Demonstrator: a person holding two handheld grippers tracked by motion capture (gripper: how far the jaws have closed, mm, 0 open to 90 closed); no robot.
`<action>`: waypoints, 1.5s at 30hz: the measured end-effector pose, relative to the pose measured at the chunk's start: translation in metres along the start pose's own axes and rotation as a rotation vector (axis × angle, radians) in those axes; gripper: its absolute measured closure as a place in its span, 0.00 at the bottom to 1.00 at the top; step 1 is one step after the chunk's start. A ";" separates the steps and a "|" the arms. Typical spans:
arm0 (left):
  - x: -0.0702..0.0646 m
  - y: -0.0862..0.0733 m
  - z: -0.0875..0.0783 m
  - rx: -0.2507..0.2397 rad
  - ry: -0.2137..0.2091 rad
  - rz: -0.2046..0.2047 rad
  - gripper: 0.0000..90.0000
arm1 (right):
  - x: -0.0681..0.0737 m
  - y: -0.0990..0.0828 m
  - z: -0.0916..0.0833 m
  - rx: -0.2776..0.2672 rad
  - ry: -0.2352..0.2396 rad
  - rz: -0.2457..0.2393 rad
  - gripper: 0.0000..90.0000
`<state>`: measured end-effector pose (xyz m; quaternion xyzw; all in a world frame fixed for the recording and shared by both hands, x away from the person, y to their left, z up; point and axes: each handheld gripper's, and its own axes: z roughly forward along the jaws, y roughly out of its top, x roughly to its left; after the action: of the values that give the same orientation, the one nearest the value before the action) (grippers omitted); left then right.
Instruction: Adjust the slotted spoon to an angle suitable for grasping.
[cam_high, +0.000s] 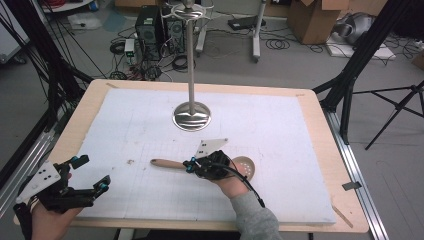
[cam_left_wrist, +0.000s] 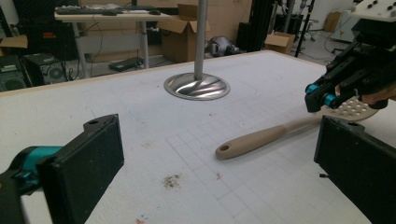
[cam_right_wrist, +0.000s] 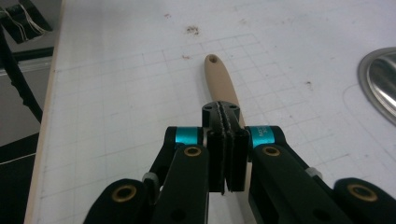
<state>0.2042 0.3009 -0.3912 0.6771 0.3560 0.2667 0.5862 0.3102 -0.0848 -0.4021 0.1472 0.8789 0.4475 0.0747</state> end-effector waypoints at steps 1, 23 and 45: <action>0.000 0.000 0.000 0.004 0.000 0.002 0.02 | 0.000 0.000 0.003 0.005 0.002 -0.006 1.00; -0.001 -0.003 -0.005 0.015 0.010 -0.008 0.02 | -0.003 -0.001 0.049 0.086 0.030 -0.005 1.00; 0.000 -0.004 -0.010 0.010 0.021 -0.014 0.02 | -0.010 -0.003 0.065 0.111 0.007 0.017 1.00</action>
<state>0.1960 0.3073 -0.3940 0.6746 0.3682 0.2677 0.5811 0.3366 -0.0401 -0.4424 0.1571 0.9013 0.3994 0.0594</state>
